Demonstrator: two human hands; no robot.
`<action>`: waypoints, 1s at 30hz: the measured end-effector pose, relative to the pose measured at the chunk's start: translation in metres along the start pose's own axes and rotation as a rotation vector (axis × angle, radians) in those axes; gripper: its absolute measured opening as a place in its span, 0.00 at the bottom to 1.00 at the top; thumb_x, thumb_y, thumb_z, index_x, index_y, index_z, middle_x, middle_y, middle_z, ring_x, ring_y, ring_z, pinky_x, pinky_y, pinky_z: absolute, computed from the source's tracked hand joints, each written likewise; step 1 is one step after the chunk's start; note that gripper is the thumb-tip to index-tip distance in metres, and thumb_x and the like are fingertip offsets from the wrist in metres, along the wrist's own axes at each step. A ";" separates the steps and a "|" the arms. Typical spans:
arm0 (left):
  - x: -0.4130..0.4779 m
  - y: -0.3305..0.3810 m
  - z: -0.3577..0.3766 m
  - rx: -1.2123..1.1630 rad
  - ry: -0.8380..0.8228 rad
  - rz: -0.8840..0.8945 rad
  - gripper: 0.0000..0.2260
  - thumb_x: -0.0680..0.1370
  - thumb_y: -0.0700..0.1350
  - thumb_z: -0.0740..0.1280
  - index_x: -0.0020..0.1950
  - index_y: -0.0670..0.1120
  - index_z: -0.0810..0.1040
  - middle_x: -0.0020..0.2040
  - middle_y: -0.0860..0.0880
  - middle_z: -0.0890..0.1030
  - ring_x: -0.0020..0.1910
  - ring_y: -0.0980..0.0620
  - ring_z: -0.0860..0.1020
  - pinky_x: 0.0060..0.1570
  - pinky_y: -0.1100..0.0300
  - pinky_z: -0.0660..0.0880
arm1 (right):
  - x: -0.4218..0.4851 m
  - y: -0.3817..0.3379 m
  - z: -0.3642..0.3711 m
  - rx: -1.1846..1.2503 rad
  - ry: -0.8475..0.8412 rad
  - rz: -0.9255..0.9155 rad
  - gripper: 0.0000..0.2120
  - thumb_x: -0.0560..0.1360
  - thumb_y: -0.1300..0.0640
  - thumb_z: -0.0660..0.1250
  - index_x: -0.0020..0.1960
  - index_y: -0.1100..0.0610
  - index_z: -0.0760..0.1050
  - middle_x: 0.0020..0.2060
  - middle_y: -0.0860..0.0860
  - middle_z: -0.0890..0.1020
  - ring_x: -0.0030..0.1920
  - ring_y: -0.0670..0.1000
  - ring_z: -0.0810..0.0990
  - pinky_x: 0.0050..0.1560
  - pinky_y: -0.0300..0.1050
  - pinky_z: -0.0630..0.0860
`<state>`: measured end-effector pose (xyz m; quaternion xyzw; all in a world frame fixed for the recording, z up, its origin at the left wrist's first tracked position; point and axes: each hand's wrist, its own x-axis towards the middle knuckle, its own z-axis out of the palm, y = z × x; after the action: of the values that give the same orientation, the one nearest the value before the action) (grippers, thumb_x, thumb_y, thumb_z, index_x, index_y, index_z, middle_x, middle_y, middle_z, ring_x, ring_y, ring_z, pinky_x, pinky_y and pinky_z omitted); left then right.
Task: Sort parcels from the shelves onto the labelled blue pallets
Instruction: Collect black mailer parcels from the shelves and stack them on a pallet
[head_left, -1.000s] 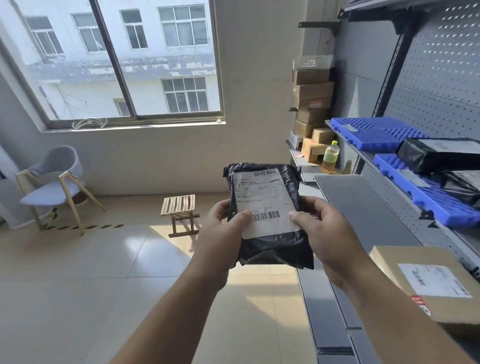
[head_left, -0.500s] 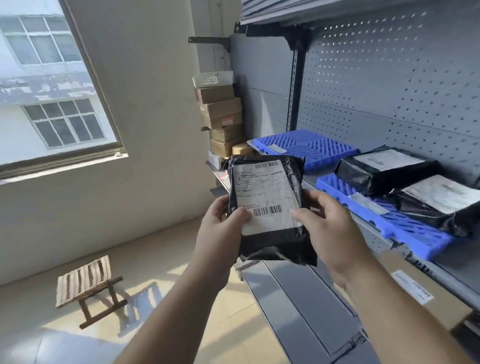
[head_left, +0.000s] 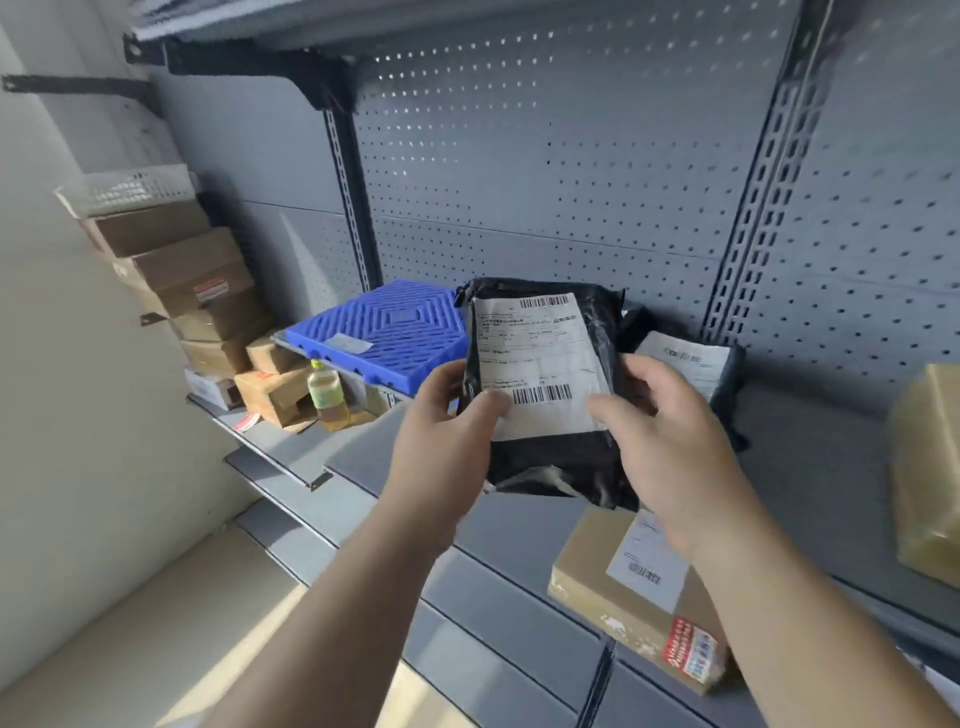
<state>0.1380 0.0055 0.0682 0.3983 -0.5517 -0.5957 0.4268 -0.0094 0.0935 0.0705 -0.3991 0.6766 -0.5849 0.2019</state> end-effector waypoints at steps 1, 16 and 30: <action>0.007 0.002 0.011 0.020 -0.012 0.014 0.15 0.70 0.48 0.69 0.56 0.60 0.81 0.51 0.56 0.87 0.46 0.50 0.87 0.33 0.58 0.80 | 0.008 0.002 -0.007 -0.007 0.022 0.007 0.22 0.67 0.45 0.65 0.61 0.41 0.77 0.51 0.39 0.84 0.52 0.45 0.82 0.57 0.55 0.79; 0.094 0.009 0.127 0.340 -0.324 0.190 0.10 0.71 0.50 0.63 0.47 0.53 0.82 0.40 0.53 0.86 0.37 0.47 0.83 0.39 0.45 0.82 | 0.081 0.031 -0.079 -0.093 0.368 0.075 0.11 0.70 0.50 0.66 0.52 0.45 0.79 0.40 0.38 0.83 0.39 0.40 0.79 0.39 0.46 0.72; 0.135 0.006 0.145 0.920 -0.621 0.427 0.33 0.78 0.44 0.61 0.81 0.54 0.52 0.39 0.57 0.76 0.34 0.58 0.75 0.27 0.64 0.63 | 0.088 0.038 -0.056 -0.156 0.430 0.171 0.10 0.74 0.55 0.66 0.41 0.39 0.78 0.39 0.34 0.81 0.38 0.32 0.77 0.29 0.27 0.70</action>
<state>-0.0415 -0.0771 0.0848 0.2299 -0.9201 -0.2847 0.1394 -0.1155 0.0600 0.0643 -0.2209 0.7786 -0.5831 0.0703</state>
